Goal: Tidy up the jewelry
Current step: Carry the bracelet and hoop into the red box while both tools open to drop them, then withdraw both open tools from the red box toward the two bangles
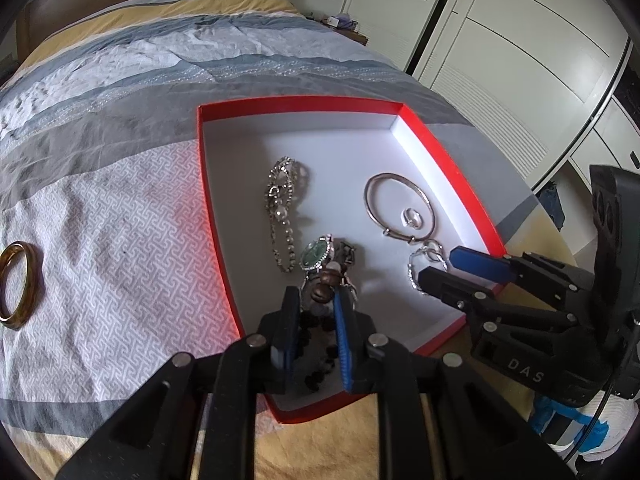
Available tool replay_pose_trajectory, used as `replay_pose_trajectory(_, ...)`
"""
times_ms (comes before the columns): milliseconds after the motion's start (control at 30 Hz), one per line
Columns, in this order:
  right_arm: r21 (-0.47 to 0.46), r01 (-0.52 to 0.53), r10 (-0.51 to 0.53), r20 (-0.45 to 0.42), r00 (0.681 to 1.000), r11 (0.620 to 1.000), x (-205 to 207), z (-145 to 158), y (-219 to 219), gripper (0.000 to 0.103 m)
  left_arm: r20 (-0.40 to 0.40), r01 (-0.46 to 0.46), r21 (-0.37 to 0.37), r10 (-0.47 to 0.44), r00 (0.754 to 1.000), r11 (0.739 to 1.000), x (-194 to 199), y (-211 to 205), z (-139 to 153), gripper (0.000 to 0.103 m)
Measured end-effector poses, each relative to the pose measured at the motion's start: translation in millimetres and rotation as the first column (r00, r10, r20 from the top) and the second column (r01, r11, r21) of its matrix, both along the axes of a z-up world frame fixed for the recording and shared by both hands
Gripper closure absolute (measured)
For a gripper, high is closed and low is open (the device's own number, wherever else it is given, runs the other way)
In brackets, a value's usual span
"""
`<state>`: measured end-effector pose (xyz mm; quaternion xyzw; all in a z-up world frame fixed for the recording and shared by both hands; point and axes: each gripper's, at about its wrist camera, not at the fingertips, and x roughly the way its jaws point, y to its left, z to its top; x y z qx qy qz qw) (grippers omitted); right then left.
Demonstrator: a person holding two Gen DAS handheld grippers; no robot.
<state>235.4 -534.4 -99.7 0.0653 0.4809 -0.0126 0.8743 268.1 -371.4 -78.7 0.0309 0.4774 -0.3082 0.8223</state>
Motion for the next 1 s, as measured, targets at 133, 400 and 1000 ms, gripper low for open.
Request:
replay_pose_trajectory(133, 0.008, 0.018, -0.018, 0.022, 1.0, 1.0, -9, 12, -2, 0.061, 0.005, 0.007, -0.004, -0.007, 1.0, 1.0, -5, 1, 7, 0.074)
replay_pose_trajectory(400, 0.036, 0.074, -0.077, 0.091, 0.993, 0.997, -44, 53, -4, 0.056, 0.058, -0.006, -0.005, 0.006, 0.998, 1.0, -30, 11, 44, 0.072)
replay_pose_trajectory(1000, 0.093, 0.016, -0.033, 0.191, 0.981, 0.996, -149, 136, 83, 0.047, 0.284, -0.262, 0.078, 0.231, 0.931, 0.962, -148, 141, 149, 0.06)
